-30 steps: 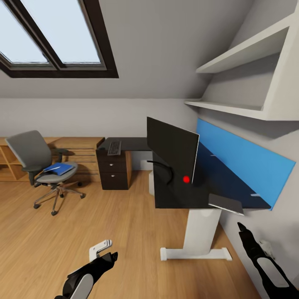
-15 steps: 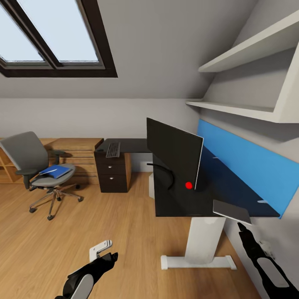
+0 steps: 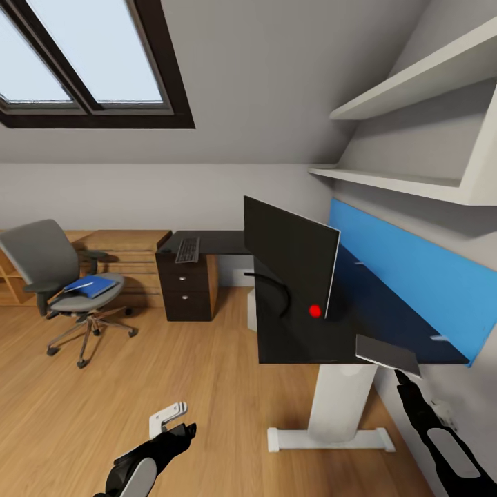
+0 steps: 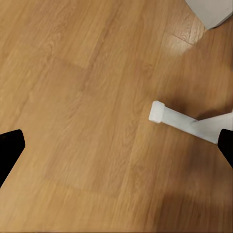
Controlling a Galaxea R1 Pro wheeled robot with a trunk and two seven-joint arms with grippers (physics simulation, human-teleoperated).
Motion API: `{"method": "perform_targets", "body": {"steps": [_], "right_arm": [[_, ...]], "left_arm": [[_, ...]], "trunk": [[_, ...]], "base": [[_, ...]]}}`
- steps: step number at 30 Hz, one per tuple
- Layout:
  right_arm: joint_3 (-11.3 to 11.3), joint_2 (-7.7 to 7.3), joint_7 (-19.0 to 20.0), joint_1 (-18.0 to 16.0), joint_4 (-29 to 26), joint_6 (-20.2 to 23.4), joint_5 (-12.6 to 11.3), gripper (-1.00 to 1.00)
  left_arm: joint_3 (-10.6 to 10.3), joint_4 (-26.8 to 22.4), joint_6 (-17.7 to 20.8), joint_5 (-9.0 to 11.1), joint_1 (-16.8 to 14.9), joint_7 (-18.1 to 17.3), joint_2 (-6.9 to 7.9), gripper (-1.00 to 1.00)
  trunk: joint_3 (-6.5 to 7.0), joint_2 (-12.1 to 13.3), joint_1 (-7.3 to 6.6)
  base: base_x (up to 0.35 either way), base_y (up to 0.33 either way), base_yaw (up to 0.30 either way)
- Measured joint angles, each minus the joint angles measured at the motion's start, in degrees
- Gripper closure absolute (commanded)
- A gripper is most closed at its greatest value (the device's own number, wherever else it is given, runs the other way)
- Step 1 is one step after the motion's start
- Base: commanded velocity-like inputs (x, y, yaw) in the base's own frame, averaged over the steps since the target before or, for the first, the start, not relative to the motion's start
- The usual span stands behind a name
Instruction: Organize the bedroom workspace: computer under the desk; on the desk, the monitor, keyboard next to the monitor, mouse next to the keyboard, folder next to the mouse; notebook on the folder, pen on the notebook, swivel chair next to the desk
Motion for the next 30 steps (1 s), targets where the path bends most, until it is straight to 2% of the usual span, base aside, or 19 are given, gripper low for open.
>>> {"method": "perform_targets", "body": {"steps": [9,10,13,21,30], "right_arm": [[-0.1,-0.30,-0.7,0.0,0.1,-0.2,0.2,-1.00],[-0.1,-0.33,-2.3,-0.1,0.1,-0.2,0.2,-1.00],[-0.1,-0.35,-3.7,-0.2,0.2,-0.3,0.1,-1.00],[-0.2,-0.35,-4.6,-0.2,0.2,-0.3,0.1,-1.00],[-0.2,-0.35,-4.7,-0.1,0.2,-0.2,0.0,-1.00]], "left_arm": [[-0.4,0.0,0.1,0.0,0.0,-0.1,-0.09,-1.00],[-1.1,0.0,0.0,0.0,0.0,-0.1,-0.05,-1.00],[-1.5,0.0,0.0,-0.1,0.0,-0.1,-0.06,-1.00],[-4.1,0.0,-0.1,0.0,0.0,0.0,0.04,-1.00],[-4.4,-0.1,0.1,0.1,0.0,0.0,0.09,-1.00]], "trunk": [[0.00,0.0,0.02],[0.00,0.0,0.02],[0.00,0.0,0.02],[0.00,0.0,0.02],[0.00,0.0,0.02]], "base": [[0.106,0.000,0.000],[0.006,0.000,0.000],[0.018,-0.025,0.000],[0.110,-0.116,0.000],[0.010,-0.010,0.000]]}}
